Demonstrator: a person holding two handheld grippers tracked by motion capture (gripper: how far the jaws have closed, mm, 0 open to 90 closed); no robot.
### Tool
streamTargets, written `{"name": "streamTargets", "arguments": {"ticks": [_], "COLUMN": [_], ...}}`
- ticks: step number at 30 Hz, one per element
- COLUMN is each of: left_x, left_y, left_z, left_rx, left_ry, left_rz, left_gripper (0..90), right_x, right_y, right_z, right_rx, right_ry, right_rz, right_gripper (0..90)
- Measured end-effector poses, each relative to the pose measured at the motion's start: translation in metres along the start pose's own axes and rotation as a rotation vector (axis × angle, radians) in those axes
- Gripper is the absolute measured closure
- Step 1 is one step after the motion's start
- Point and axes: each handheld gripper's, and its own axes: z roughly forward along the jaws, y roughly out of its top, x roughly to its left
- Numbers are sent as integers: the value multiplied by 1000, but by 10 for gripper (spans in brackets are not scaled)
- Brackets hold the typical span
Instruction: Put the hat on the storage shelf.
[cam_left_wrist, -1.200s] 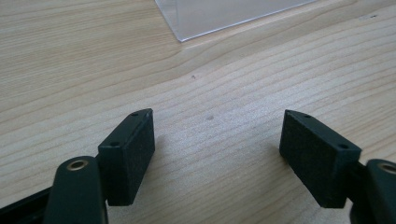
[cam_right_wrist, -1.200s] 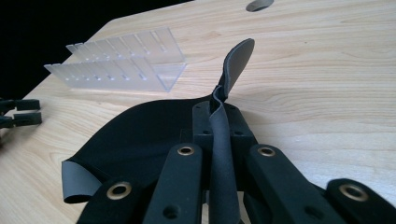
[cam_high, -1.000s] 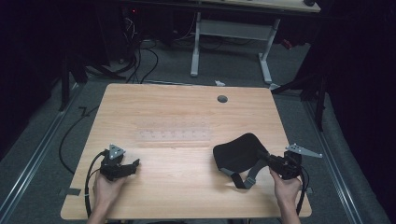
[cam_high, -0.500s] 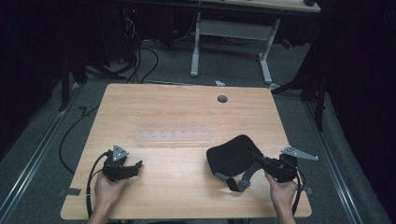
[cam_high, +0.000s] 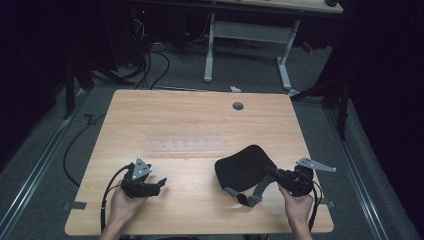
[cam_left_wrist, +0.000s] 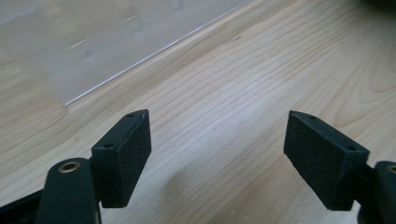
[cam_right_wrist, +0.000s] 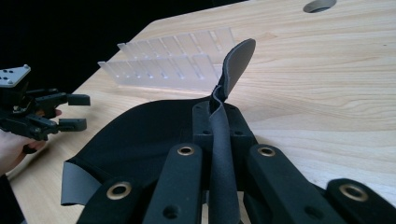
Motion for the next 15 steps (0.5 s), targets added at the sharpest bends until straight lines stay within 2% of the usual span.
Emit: {"name": "streamTargets", "arguments": {"ticks": [11, 15], "left_x": [-48, -62], "left_y": [0, 1], "left_z": [2, 1], "left_rx": [5, 7], "left_ry": [-141, -185], "left_rz": [78, 91], "left_gripper": [222, 222], "right_x": [15, 19], "right_y": [5, 6], "right_z": [11, 13], "right_rx": [12, 15], "right_ry": [40, 56], "right_rz": [-14, -14], "right_gripper": [866, 866]}}
